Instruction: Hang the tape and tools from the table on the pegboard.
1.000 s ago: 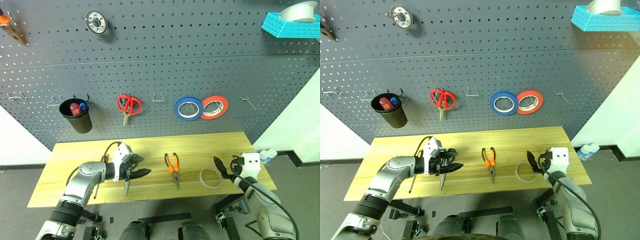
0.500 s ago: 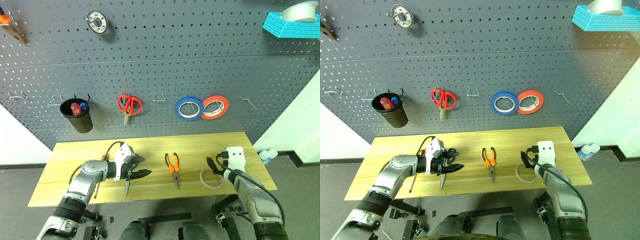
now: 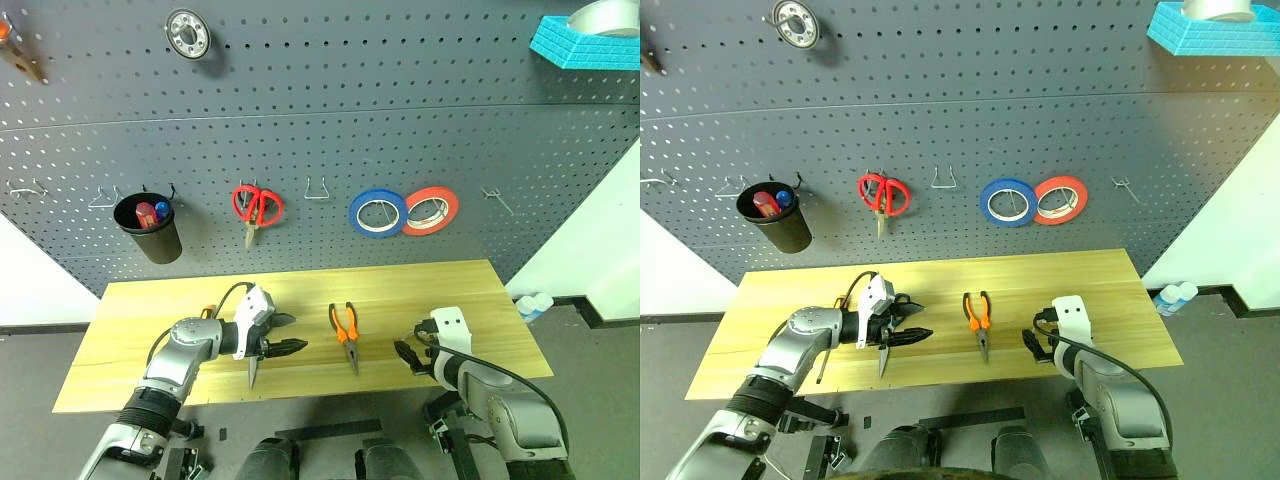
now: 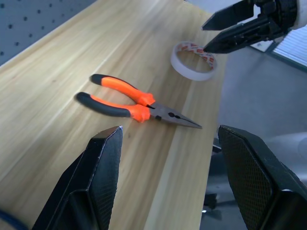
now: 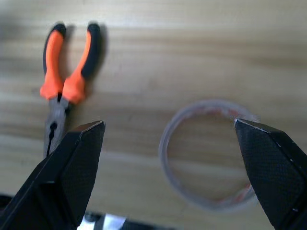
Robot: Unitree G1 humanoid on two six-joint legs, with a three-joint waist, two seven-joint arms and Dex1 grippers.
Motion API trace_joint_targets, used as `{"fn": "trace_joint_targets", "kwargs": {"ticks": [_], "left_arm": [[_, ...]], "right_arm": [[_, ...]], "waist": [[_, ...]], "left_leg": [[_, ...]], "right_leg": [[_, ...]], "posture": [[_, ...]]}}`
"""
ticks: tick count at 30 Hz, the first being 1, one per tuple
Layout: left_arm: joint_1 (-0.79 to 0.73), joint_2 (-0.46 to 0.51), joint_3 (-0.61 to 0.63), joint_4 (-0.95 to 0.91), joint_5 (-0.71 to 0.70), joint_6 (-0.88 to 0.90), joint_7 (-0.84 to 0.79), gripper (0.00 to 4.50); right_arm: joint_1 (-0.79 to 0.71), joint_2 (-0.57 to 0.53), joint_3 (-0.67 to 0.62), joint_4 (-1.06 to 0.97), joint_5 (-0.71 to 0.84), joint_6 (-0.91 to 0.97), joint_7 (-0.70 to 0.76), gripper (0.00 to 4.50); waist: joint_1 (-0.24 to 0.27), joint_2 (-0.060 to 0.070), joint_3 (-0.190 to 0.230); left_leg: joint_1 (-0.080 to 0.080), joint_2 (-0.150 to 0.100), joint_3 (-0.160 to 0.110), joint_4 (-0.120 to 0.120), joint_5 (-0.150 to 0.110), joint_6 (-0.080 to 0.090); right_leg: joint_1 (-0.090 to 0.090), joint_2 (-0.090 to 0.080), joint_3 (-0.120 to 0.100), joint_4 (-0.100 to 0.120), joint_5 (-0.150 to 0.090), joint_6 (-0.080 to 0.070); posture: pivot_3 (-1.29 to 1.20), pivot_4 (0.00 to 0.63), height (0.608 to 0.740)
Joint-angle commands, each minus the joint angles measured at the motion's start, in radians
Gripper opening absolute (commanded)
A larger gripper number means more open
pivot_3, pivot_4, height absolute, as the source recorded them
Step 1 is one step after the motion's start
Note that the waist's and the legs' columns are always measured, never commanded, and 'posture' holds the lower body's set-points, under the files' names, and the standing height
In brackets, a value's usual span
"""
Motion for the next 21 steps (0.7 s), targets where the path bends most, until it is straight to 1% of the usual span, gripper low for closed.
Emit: {"fn": "trace_joint_targets", "kwargs": {"ticks": [1,10,17,21], "left_arm": [[-0.013,-0.002,-0.004,-0.019,0.001,-0.008,-0.006,3.3],[-0.019,0.002,-0.01,-0.036,-0.001,0.009,-0.007,3.3],[-0.018,-0.003,-0.011,-0.058,-0.004,0.023,0.0,3.3],[-0.008,0.0,-0.006,-0.089,-0.01,0.036,0.007,3.3]], "right_arm": [[-0.013,0.008,0.004,-0.016,0.006,0.022,-0.002,4.5],[-0.082,0.04,0.044,0.102,-0.017,-0.014,-0.007,4.5],[-0.126,0.071,0.073,0.213,-0.043,-0.072,-0.009,4.5],[-0.135,0.079,0.076,0.24,-0.05,-0.094,-0.007,4.5]], "waist": [[0.0,0.0,0.004],[0.0,-0.004,0.02],[0.001,-0.004,0.026],[0.002,-0.004,0.027]], "left_leg": [[0.0,0.0,0.0,0.0,0.0,0.0],[0.0,0.0,0.0,-0.001,0.0,0.0],[0.0,0.0,0.0,-0.002,0.0,0.0],[0.0,0.0,0.0,-0.002,0.0,0.0]], "right_leg": [[0.0,0.0,0.0,0.0,0.0,0.0],[0.0,0.0,0.0,-0.001,0.0,0.0],[0.0,0.0,0.0,-0.002,0.0,0.0],[0.0,0.0,0.0,-0.002,0.0,0.0]], "posture": [[-0.08,0.142,0.738],[-0.07,0.156,0.738],[-0.05,0.16,0.738],[-0.05,0.158,0.738]]}}
